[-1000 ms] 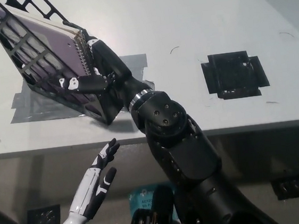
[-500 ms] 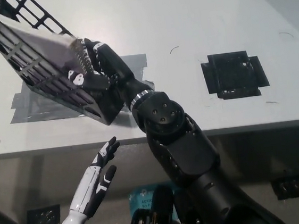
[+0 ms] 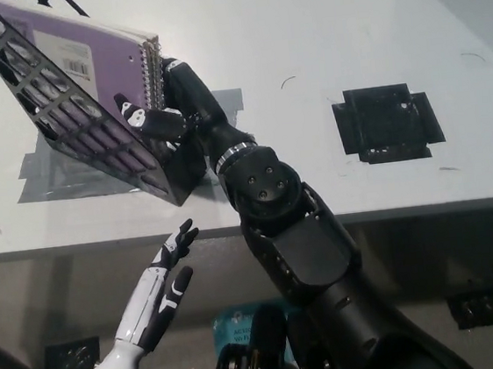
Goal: A shelf with a book inside it is placed on the center of the desk infront of the robot. The robot uses its right hand to grab the book, take it out and hand it to a person.
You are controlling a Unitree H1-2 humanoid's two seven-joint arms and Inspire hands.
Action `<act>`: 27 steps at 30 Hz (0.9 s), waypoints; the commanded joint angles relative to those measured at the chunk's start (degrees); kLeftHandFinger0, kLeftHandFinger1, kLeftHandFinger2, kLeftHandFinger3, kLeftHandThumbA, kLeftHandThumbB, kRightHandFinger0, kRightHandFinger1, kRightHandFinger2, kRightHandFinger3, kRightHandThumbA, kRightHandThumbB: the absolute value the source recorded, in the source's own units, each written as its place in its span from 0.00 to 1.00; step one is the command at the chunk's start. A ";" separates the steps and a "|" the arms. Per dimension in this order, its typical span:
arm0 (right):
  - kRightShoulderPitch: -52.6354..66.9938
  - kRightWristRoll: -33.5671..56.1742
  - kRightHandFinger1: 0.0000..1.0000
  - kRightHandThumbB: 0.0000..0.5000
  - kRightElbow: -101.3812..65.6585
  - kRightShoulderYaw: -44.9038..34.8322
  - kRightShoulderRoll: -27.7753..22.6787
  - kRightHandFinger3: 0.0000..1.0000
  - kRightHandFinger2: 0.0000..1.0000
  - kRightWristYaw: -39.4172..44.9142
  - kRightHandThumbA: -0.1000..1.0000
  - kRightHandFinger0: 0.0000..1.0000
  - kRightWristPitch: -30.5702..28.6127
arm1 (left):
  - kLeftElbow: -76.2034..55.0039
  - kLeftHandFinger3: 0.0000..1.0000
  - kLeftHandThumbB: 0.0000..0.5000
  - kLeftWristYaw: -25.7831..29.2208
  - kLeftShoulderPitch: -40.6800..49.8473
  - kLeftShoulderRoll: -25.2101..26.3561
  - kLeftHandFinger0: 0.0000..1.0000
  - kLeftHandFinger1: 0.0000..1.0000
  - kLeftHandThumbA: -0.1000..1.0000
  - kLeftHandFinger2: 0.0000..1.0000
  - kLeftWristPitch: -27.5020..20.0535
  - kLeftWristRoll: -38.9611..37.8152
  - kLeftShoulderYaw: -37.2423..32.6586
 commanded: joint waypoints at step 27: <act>-12.64 32.70 0.20 0.24 -20.02 -20.29 5.99 0.84 0.71 -3.20 0.00 0.00 5.11 | -0.19 1.00 0.67 -0.48 -1.95 0.54 1.00 1.00 1.00 1.00 -1.74 0.84 -0.68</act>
